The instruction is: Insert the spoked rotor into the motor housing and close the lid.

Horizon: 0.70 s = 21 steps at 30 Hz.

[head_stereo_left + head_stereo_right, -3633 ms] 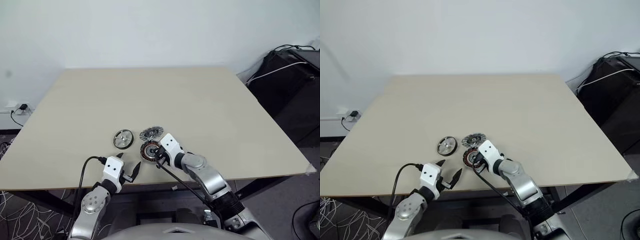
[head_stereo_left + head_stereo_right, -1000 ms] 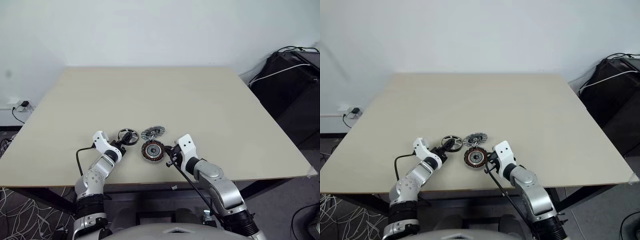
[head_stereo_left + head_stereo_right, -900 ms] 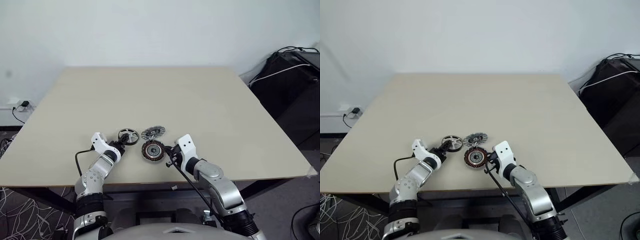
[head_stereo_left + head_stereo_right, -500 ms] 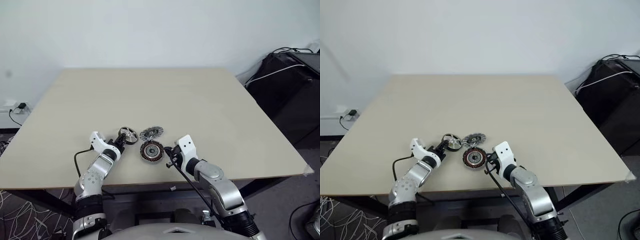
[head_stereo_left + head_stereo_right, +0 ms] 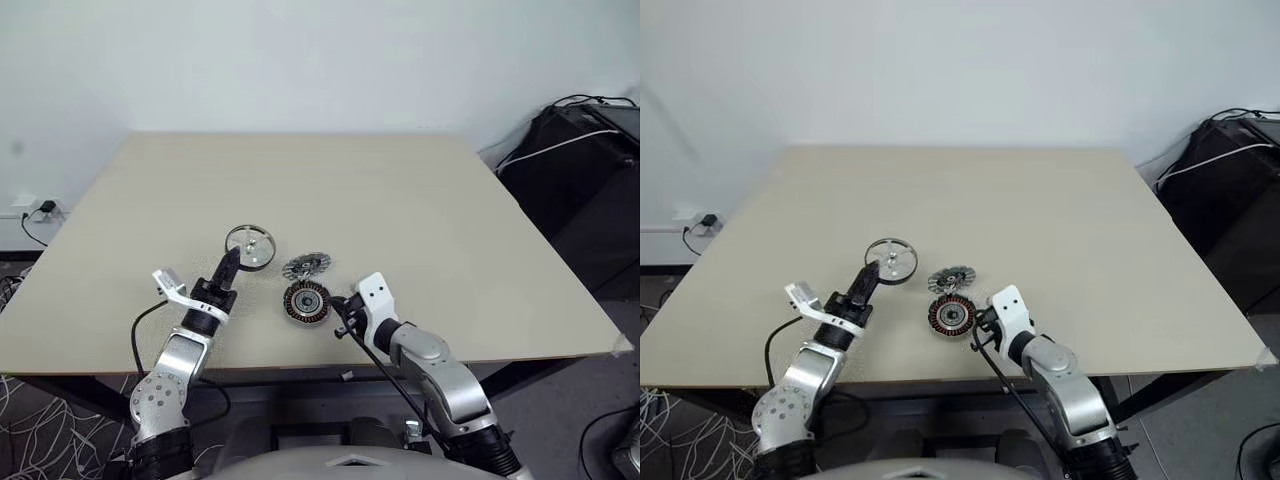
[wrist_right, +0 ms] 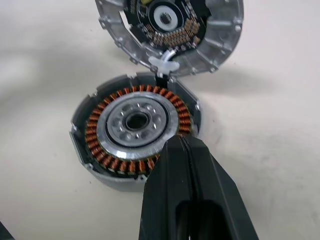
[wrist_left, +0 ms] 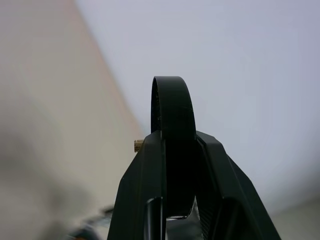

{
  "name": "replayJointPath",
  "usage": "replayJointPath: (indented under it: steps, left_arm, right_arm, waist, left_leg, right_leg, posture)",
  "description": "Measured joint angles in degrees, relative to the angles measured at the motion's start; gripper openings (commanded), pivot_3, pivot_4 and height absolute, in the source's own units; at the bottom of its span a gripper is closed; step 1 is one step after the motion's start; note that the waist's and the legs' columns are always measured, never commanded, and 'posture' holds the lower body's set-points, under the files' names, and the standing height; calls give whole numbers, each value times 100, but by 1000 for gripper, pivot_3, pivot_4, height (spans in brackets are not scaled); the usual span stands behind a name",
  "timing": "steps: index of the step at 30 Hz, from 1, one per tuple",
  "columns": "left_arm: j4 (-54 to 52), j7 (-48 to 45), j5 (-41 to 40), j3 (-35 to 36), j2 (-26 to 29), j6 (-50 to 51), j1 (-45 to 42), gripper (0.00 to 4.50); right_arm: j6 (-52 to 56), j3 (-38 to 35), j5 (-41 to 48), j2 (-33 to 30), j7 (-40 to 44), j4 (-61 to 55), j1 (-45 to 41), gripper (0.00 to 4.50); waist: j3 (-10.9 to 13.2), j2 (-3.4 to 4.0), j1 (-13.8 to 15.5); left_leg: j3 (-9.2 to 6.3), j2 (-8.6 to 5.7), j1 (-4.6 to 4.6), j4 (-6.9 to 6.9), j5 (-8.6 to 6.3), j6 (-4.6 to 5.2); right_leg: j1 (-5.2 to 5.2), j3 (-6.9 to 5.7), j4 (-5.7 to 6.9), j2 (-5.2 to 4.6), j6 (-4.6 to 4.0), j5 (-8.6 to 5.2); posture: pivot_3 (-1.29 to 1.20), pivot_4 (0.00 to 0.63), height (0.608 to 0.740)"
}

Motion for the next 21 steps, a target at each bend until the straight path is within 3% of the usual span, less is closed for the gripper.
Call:
replayJointPath:
  steps: [6,13,21]
  left_arm:
    - [-221,-488,-262,-649,326,658,151,461]
    - [-228,-419,-309,-1077,740,1372,394,461]
    - [66,83,387,-1218,668,1286,467,461]
  right_arm:
    - [0,-72,0,-80,-1,-3,66,0]
    - [0,-129,-1,-117,-10,-5,122,0]
    - [-1,-129,-2,-113,-7,-8,134,0]
  waist:
    - [10,7,-37]
    - [22,24,-46]
    - [23,27,-36]
  left_leg:
    - [-1,0,2,0,1,1]
    - [-1,4,2,0,4,6]
    - [-2,4,2,0,1,0]
  right_leg:
    - [0,0,1,6,3,-2]
    - [-1,1,2,4,7,-4]
    - [-1,1,2,1,5,-3]
  posture:
    - [0,0,740]
    - [0,0,740]
    - [0,0,740]
